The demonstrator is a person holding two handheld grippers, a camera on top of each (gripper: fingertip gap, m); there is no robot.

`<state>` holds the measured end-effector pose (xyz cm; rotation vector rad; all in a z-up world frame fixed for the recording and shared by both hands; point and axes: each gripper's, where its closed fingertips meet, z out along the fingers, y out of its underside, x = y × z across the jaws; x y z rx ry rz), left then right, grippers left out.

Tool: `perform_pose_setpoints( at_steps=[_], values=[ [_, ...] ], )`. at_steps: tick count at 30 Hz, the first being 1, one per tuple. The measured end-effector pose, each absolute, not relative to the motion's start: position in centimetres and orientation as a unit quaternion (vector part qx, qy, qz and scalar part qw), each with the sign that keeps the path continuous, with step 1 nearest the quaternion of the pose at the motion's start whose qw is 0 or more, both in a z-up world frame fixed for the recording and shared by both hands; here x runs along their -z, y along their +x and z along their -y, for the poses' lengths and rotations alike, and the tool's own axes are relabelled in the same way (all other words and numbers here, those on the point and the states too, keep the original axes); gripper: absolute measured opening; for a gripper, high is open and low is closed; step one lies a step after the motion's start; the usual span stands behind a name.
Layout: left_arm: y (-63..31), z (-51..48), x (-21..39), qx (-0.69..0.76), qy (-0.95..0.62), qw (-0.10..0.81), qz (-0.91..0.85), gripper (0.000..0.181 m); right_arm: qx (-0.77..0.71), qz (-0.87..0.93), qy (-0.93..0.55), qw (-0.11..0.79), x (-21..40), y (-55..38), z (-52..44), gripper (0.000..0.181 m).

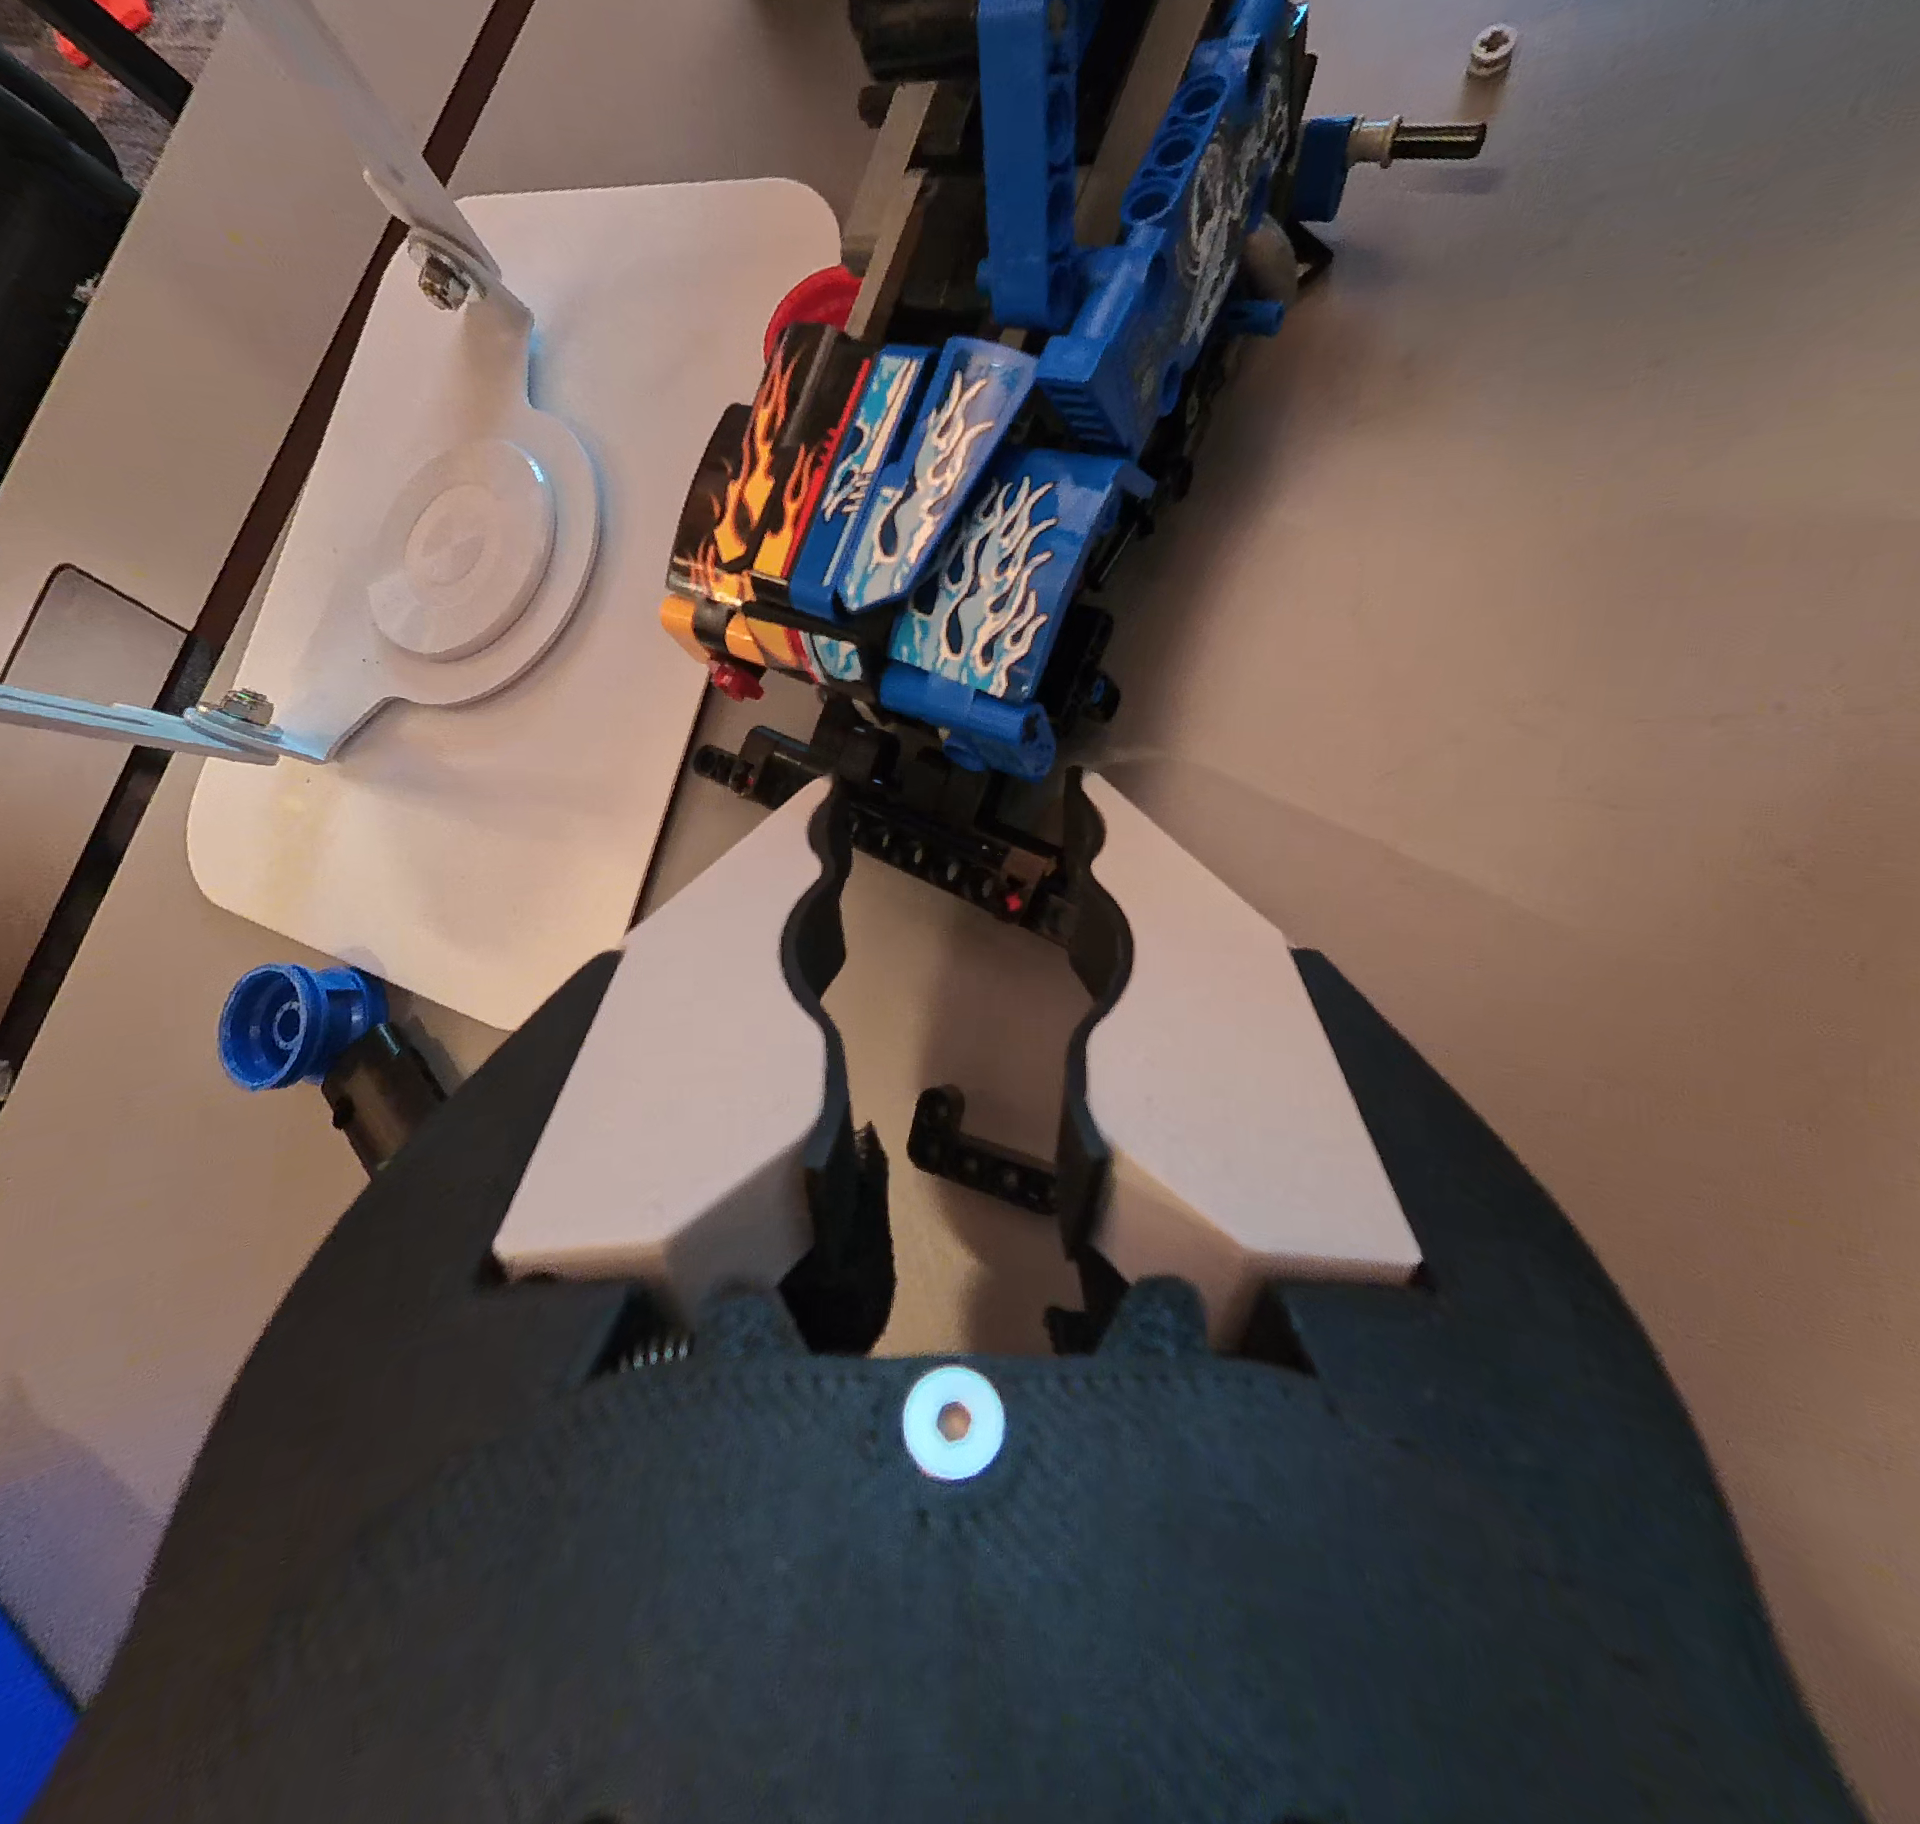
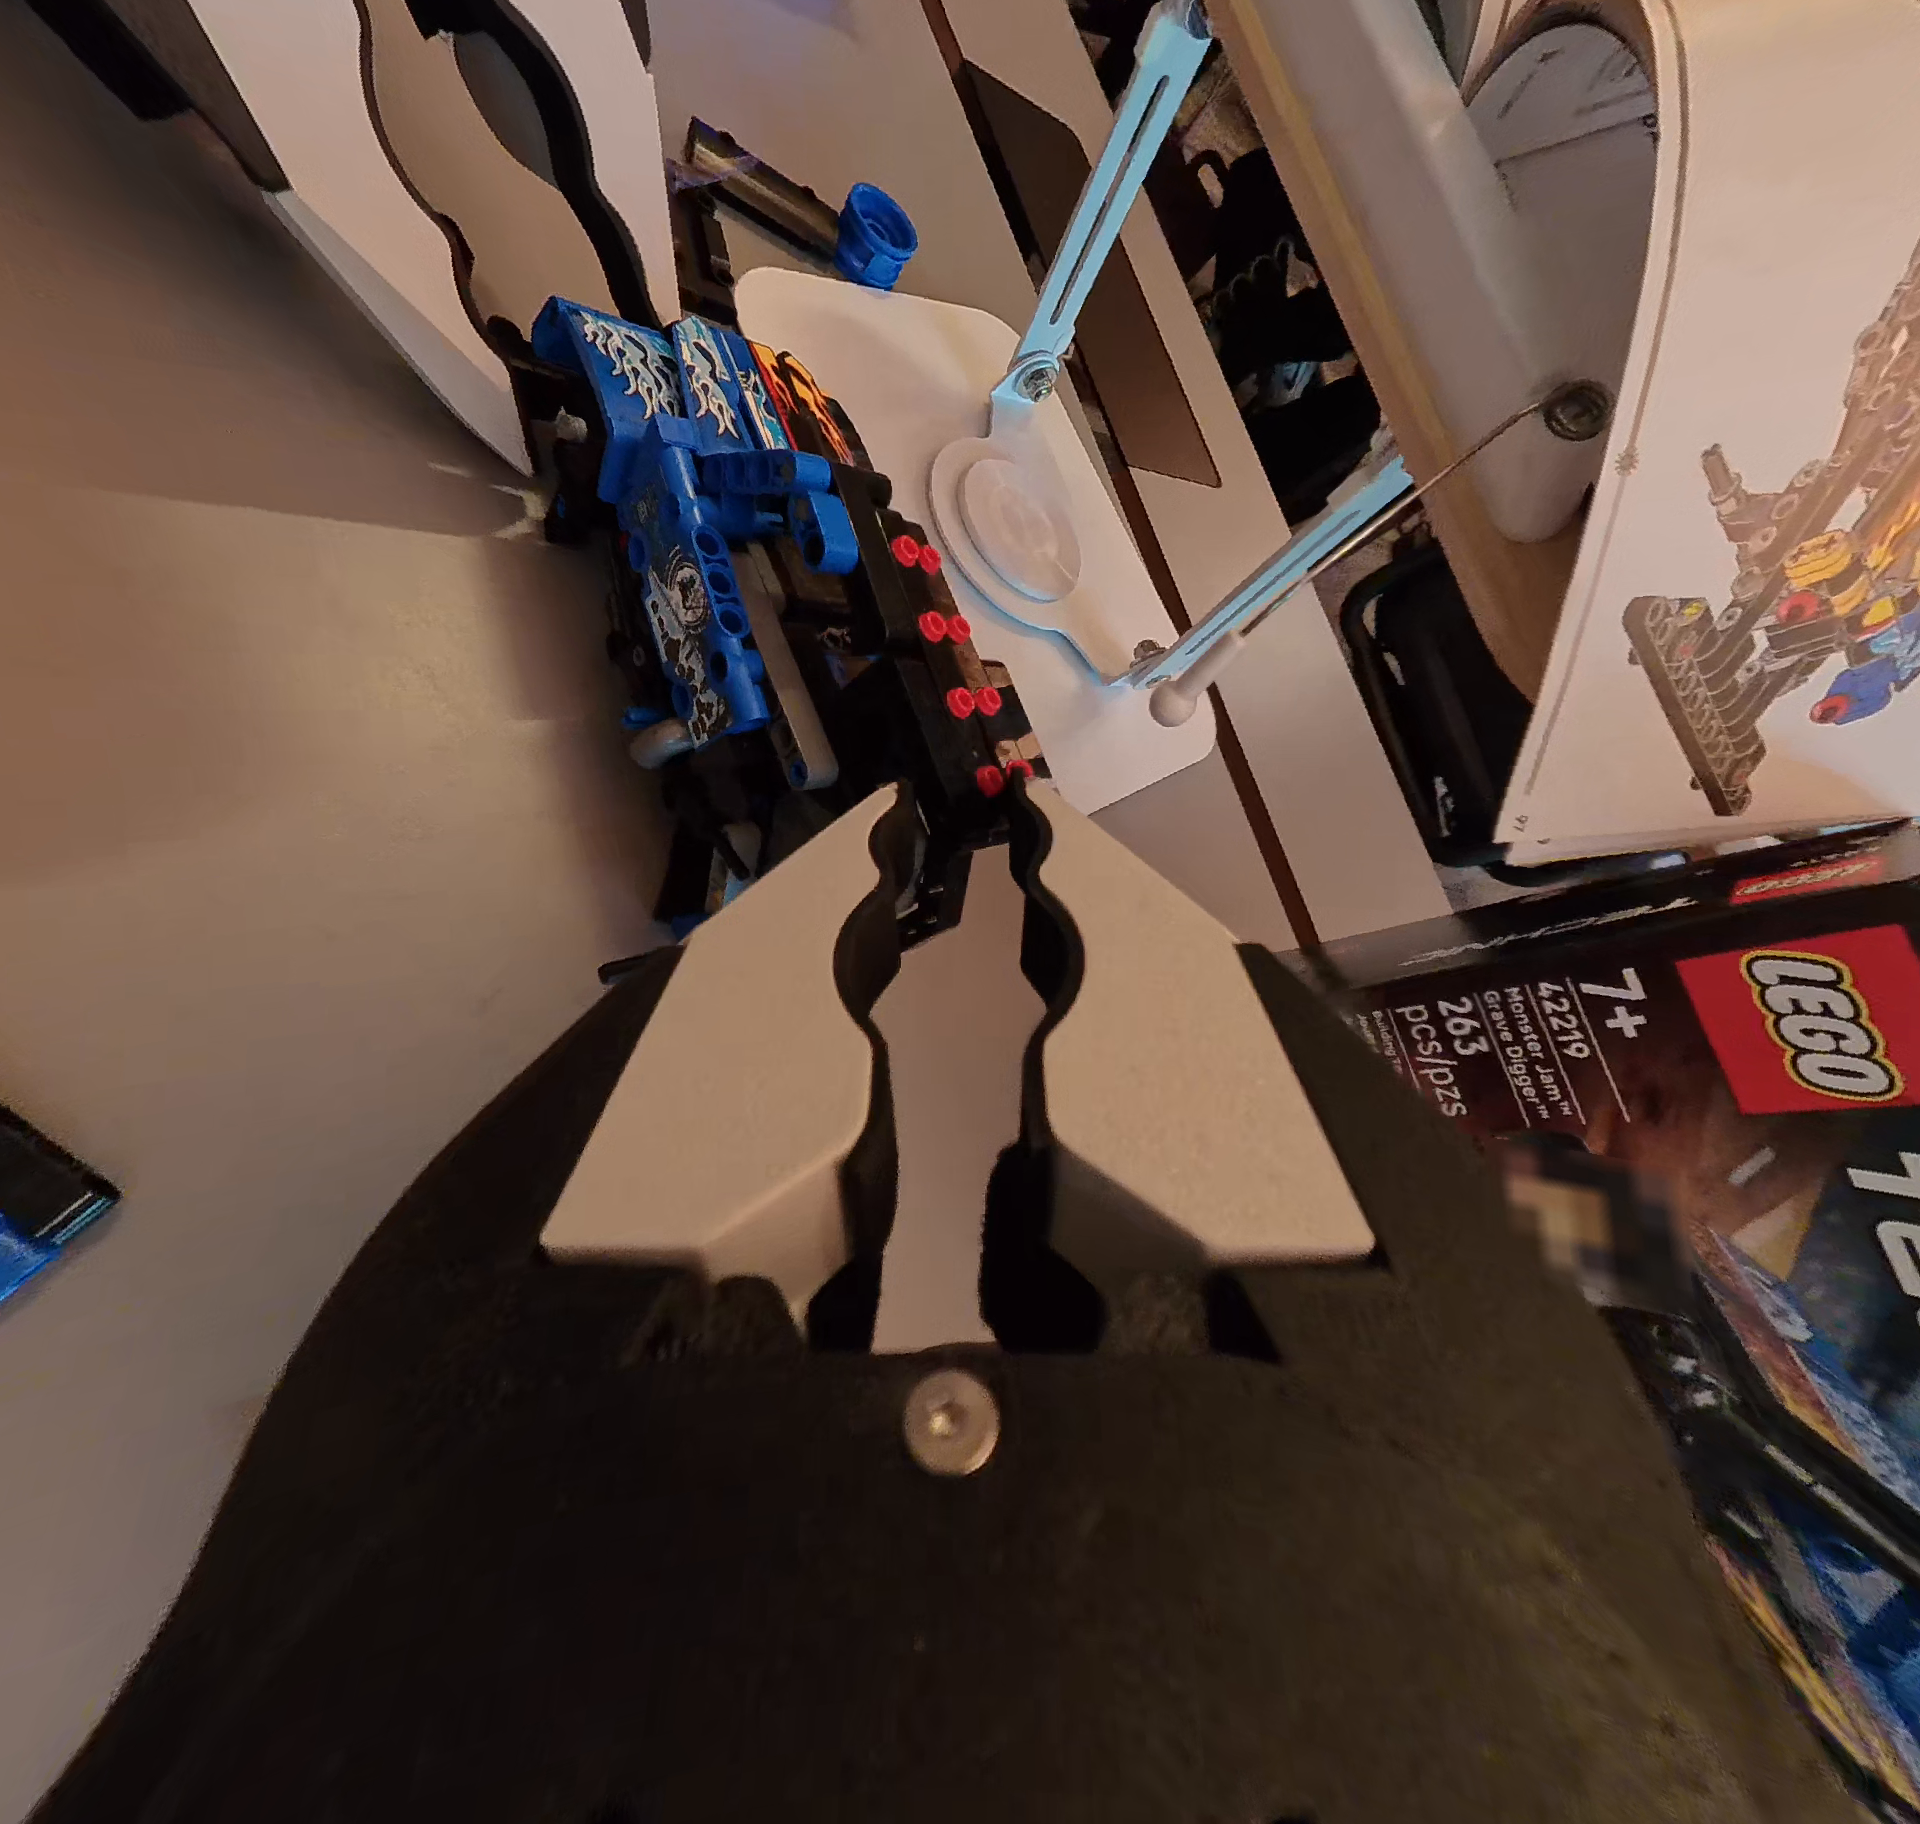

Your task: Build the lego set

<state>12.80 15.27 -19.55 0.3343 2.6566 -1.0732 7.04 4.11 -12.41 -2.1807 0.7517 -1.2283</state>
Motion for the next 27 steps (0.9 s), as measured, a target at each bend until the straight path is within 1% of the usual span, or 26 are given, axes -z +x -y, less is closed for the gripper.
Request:
perform_pose_setpoints(
  at_steps=[5, 15, 27],
  values=[
    [12.6, -15.21, 19.16, 0.379, 0.115, 0.122, -0.91, 0.034, 0.431, -0.295, -0.801, 0.292, 12.34, 7.01, -4.07, 0.017],
    [12.56, -15.24, 19.19, 0.381, 0.114, 0.119, -0.91, 0.043, 0.427, -0.301, -0.798, 0.3, 12.34, 7.05, -3.99, 0.017],
    [12.73, -15.22, 19.71, 0.368, 0.121, 0.133, -0.912, 0.042, 0.426, -0.308, -0.795, 0.302, 12.35, 7.18, -3.7, 0.017]
  ],
)
